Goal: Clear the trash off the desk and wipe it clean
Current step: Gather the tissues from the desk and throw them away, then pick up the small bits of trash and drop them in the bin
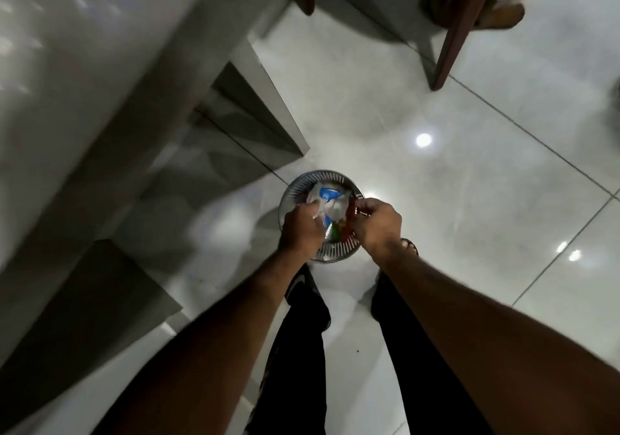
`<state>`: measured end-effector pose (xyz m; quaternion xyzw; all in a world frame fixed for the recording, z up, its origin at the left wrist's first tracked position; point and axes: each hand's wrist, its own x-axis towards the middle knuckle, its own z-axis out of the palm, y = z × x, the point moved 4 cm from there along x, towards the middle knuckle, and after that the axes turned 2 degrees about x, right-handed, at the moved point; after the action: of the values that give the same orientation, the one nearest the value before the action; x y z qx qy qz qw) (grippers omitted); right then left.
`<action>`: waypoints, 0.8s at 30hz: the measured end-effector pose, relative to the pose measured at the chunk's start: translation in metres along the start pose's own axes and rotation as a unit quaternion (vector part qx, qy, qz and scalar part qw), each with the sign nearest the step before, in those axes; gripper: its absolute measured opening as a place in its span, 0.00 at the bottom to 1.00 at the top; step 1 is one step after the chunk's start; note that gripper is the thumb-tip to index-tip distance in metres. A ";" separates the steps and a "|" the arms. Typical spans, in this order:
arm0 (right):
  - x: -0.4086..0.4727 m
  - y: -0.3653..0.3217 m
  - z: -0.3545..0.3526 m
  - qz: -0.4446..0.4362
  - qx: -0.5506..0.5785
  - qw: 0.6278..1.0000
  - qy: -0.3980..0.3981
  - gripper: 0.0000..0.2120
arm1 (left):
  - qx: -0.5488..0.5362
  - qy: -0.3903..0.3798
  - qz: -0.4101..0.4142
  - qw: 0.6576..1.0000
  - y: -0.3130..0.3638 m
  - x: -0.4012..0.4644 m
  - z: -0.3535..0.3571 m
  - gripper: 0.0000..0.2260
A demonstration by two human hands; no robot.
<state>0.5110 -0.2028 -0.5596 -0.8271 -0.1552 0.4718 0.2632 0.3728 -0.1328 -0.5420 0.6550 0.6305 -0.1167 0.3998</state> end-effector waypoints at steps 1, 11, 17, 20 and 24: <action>-0.010 -0.009 -0.011 -0.015 0.013 1.000 0.017 0.06 | 0.002 0.021 0.026 0.999 0.014 -0.013 -0.013 0.17; -0.201 -0.181 -0.152 -0.140 0.166 0.964 0.157 0.06 | -0.095 0.194 0.305 0.927 0.177 -0.214 -0.199 0.13; -0.288 -0.333 -0.147 -0.309 0.138 0.925 0.171 0.07 | -0.076 0.377 0.313 0.868 0.164 -0.257 -0.353 0.12; -0.306 -0.395 -0.106 -0.375 0.018 0.920 0.113 0.10 | -0.008 0.410 0.222 0.885 0.121 -0.246 -0.405 0.12; -0.308 -0.429 -0.043 -0.344 -0.202 0.916 0.035 0.11 | 0.100 0.335 0.088 0.933 0.067 -0.226 -0.427 0.15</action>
<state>0.3883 -0.0217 -0.0766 -0.7742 -0.5126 0.2815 0.2420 0.2438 -0.0041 -0.0897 0.7452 0.6531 0.0828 0.1063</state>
